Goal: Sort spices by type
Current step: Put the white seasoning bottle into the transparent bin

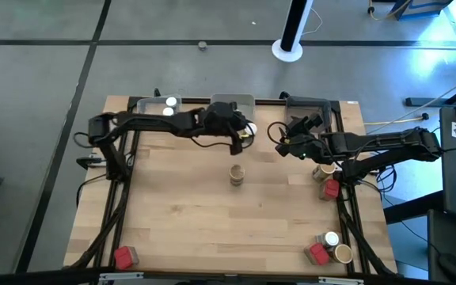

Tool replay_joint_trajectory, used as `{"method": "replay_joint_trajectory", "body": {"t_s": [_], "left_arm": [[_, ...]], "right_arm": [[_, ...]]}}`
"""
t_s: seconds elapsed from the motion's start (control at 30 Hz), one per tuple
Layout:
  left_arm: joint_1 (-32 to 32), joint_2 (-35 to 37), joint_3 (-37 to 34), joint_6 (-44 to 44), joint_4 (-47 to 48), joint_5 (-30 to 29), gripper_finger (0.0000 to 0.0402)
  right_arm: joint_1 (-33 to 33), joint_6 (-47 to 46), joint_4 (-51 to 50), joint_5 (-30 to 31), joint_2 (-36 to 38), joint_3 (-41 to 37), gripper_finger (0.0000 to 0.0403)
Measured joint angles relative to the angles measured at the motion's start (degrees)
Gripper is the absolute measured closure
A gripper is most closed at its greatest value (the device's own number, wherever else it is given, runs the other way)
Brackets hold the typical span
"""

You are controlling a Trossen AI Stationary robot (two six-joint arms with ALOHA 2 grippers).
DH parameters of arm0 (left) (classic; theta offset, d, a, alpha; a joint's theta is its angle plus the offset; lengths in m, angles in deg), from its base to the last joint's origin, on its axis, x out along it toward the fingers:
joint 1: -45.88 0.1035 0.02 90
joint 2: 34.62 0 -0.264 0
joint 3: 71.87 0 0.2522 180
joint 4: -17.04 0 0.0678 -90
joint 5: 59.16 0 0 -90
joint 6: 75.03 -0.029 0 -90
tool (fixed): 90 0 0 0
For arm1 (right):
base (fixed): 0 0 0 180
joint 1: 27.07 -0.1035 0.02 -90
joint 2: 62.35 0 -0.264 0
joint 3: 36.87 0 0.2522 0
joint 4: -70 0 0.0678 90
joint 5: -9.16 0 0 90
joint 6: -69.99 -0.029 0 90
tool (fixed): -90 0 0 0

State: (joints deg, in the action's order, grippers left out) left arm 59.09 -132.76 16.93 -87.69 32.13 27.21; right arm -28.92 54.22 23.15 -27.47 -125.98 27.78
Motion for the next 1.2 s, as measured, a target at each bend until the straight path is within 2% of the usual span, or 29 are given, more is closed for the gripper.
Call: {"method": "replay_joint_trajectory", "body": {"t_s": [0.4,0.67,0.83,1.0,1.2], "left_arm": [[4.7,22.2,-15.3,2.2,3.2,-10.4,0.0207],[9.5,34.8,-22.3,5.3,9.6,-18.5,0.0208],[13.0,38.9,-25.3,8.1,13.2,-25.5,0.0206],[16.4,39.6,-25.3,12.5,19.4,-34.4,0.0209],[20.7,39.4,-26.1,15.4,20.0,-37.1,0.0207]], "right_arm": [[0.0,0.0,0.1,0.0,0.0,0.0,0.0134],[0.0,-0.3,0.4,0.0,0.0,0.0,0.0134],[0.0,-0.4,0.6,0.0,0.0,0.0,0.0134],[0.0,-0.5,0.6,0.0,0.0,0.0,0.0134],[0.0,-0.5,0.6,0.0,0.0,0.0,0.0134]]}}
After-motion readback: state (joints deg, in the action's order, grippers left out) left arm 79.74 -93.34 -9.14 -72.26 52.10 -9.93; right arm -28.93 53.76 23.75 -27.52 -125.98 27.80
